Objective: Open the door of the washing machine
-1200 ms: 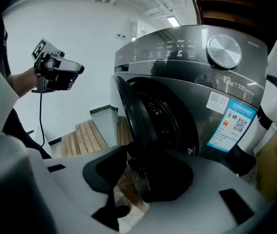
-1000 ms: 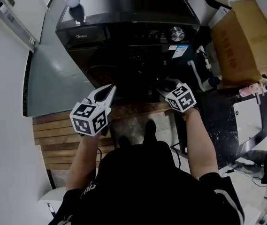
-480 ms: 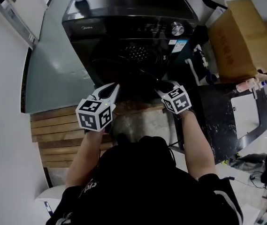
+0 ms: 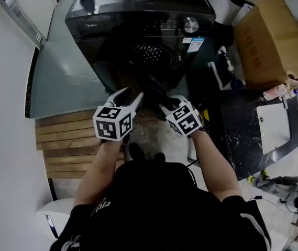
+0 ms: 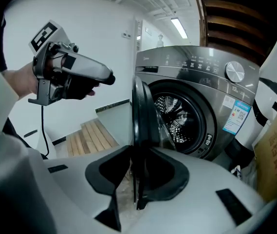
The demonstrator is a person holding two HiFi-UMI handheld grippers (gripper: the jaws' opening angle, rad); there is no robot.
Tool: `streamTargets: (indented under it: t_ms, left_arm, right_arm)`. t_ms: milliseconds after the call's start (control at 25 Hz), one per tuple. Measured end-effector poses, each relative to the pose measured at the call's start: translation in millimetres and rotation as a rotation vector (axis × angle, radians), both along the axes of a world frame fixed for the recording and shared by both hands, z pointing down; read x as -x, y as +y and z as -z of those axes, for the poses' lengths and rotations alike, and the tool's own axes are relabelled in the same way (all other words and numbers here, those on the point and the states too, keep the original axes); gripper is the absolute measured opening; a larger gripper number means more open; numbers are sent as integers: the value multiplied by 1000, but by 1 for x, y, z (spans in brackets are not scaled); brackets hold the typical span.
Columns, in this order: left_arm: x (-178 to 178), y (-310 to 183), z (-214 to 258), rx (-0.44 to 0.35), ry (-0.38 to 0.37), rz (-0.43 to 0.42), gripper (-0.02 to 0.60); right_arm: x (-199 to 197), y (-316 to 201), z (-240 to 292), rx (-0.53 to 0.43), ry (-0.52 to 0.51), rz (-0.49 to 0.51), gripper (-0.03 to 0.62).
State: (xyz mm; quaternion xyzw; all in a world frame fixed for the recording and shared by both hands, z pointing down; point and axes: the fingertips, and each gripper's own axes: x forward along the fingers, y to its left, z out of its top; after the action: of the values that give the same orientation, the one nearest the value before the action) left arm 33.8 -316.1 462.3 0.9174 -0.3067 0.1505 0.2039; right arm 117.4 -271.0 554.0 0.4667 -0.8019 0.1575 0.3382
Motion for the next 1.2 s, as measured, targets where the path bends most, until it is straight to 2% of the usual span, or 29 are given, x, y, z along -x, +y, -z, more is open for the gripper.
streamTargets:
  t_ms: [160,320,520,640,1000,1200]
  left_arm:
    - [0,11,-8,2,-28,52,234]
    - [14,18,-12,-19,-43,144,236]
    - [29,30,-17,-19,-52,211,239]
    - [41,37,-24,-11,-69,261,239]
    - [91,51,-28,-33,-97,381,185]
    - [114,51,-30,-31,-133,442,175]
  right_arm:
    - [26,23,0,-5,-46,67,73]
    - [54,51,1,-38,-73,167,80]
    - [85,80,10,-39,-159,281,61]
    - [91,92,15,-59,-158,323,58]
    - [72,85,18,-63,-193,255,60]
    - [76,81,17,-56,-212,262,60]
